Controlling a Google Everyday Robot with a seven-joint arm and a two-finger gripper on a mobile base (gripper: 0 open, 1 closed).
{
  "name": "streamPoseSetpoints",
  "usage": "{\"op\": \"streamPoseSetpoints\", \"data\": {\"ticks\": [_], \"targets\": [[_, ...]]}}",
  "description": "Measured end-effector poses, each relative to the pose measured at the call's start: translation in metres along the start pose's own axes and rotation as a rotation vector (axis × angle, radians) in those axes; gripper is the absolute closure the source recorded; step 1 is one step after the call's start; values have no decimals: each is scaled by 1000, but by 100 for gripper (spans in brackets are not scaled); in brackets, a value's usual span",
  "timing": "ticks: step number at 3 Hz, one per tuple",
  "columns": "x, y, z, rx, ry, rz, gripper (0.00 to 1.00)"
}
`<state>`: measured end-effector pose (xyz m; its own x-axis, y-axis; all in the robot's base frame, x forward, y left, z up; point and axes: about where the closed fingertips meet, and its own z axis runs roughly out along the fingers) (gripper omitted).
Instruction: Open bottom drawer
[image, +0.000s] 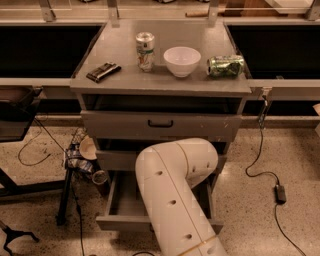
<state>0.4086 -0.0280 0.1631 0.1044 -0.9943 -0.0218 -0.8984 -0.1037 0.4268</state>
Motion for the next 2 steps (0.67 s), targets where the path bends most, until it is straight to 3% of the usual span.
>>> {"op": "streamPoseSetpoints", "data": {"ticks": [2], "targets": [[-4,9,3,3,-19,17,0]]}}
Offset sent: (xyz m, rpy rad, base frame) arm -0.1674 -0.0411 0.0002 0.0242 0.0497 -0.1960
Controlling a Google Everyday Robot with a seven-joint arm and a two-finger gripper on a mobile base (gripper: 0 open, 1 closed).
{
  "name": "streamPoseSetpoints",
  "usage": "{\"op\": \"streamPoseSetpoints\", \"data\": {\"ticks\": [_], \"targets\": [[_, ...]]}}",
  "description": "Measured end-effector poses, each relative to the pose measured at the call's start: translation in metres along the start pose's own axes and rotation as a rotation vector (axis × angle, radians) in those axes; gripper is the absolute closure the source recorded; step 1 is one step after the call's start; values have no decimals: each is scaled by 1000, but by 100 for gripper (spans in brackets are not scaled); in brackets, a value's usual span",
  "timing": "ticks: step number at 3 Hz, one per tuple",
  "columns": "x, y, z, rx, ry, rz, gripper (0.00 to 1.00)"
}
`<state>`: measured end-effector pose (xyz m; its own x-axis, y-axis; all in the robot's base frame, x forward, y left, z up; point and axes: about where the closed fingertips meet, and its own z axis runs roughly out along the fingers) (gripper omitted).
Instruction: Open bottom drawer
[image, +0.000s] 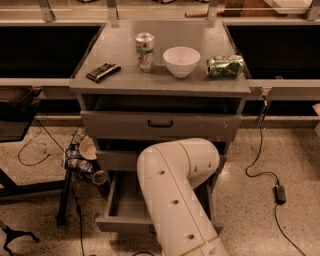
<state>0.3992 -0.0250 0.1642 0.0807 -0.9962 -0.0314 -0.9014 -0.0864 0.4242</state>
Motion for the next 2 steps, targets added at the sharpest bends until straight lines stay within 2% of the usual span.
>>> {"op": "streamPoseSetpoints", "data": {"ticks": [2], "targets": [[0,11,5,2,-12,14,0]]}}
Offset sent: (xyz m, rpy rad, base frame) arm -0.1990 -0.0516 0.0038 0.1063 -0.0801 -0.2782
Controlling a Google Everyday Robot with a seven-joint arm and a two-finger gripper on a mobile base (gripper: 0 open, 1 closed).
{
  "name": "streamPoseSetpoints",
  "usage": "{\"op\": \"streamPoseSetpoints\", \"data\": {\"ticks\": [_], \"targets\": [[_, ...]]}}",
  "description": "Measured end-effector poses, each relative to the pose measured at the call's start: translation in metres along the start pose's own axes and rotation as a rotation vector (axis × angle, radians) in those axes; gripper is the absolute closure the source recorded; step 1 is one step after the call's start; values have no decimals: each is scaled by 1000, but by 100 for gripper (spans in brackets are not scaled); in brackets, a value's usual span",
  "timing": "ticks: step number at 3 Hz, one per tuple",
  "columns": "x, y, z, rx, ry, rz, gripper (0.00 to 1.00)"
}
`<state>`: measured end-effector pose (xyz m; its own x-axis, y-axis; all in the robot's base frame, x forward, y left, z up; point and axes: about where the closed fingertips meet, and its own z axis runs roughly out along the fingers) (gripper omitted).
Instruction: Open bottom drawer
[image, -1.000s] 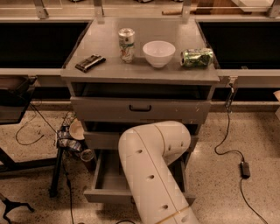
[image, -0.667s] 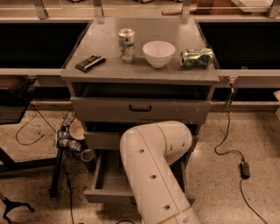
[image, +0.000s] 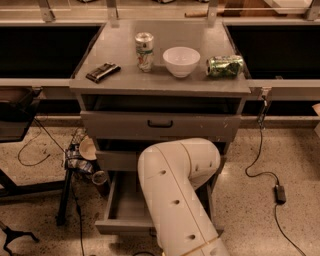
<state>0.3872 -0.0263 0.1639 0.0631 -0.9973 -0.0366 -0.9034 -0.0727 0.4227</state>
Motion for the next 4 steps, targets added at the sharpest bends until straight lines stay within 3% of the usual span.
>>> {"op": "streamPoseSetpoints", "data": {"ticks": [3,4], "targets": [[-6,5,0,22,-24,9,0],[-5,10,4,53,-44,20,0]]}}
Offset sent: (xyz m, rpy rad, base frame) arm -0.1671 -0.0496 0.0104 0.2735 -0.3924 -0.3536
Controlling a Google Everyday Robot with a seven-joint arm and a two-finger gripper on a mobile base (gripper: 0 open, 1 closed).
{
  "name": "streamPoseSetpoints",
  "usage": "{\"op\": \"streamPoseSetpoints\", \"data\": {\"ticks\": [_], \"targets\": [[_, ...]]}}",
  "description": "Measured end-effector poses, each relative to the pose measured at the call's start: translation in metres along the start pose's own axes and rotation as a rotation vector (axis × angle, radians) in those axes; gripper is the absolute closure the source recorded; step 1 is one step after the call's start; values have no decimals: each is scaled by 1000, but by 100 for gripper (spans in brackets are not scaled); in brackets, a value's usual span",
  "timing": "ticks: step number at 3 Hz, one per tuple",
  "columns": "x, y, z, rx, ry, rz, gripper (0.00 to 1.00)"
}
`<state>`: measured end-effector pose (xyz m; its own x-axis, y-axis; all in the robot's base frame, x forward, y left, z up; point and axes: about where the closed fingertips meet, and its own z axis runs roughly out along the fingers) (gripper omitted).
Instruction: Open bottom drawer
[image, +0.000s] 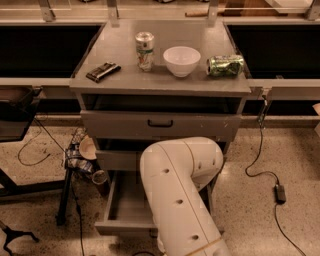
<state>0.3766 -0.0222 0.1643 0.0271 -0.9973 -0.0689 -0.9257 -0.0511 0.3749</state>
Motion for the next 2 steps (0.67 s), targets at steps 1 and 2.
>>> {"op": "streamPoseSetpoints", "data": {"ticks": [1,2], "targets": [[-1,0,0,0,0,0,0],[-2,1,1,14,-8,4,0]]}}
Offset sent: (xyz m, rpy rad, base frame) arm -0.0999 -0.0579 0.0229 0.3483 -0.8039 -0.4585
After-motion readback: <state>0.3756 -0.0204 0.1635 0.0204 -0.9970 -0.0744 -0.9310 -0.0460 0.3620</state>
